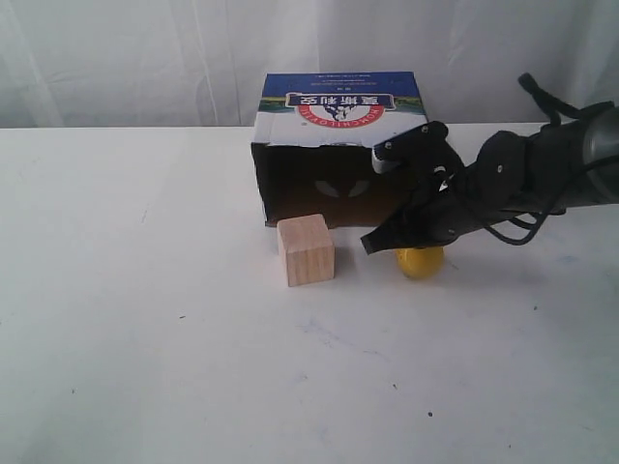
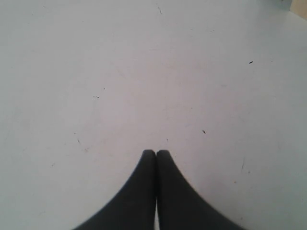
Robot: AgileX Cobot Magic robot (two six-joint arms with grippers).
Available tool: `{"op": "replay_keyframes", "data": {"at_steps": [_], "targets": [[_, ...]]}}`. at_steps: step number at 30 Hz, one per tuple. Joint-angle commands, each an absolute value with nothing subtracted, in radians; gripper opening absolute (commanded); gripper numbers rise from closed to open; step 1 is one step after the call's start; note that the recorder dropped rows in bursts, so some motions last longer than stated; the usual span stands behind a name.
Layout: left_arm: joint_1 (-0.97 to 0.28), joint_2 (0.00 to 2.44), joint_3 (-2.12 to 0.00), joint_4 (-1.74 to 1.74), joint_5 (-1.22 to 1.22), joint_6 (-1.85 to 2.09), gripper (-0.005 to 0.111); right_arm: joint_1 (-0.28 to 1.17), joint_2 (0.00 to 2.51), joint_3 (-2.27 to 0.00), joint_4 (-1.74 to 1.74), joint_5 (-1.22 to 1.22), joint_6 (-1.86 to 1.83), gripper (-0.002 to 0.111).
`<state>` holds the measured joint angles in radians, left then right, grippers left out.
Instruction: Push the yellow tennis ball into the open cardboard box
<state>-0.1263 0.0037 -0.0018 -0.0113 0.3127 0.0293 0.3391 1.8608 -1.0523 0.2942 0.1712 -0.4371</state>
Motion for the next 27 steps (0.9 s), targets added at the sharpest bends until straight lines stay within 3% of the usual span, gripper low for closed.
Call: {"op": "replay_keyframes", "data": {"at_steps": [1, 10, 17, 27], "targets": [[-0.133, 0.000, 0.000, -0.025, 0.341, 0.030, 0.000, 0.373, 1.875, -1.046, 0.306, 0.145, -0.435, 0.000], [-0.133, 0.000, 0.000, -0.025, 0.341, 0.030, 0.000, 0.391, 1.797, -1.048, 0.309, 0.044, -0.435, 0.000], [-0.133, 0.000, 0.000, -0.025, 0.341, 0.030, 0.000, 0.348, 1.780, -1.046, 0.309, 0.236, -0.435, 0.000], [-0.133, 0.000, 0.000, -0.025, 0.341, 0.030, 0.000, 0.348, 1.894, -1.046, 0.309, 0.230, -0.415, 0.000]]}}
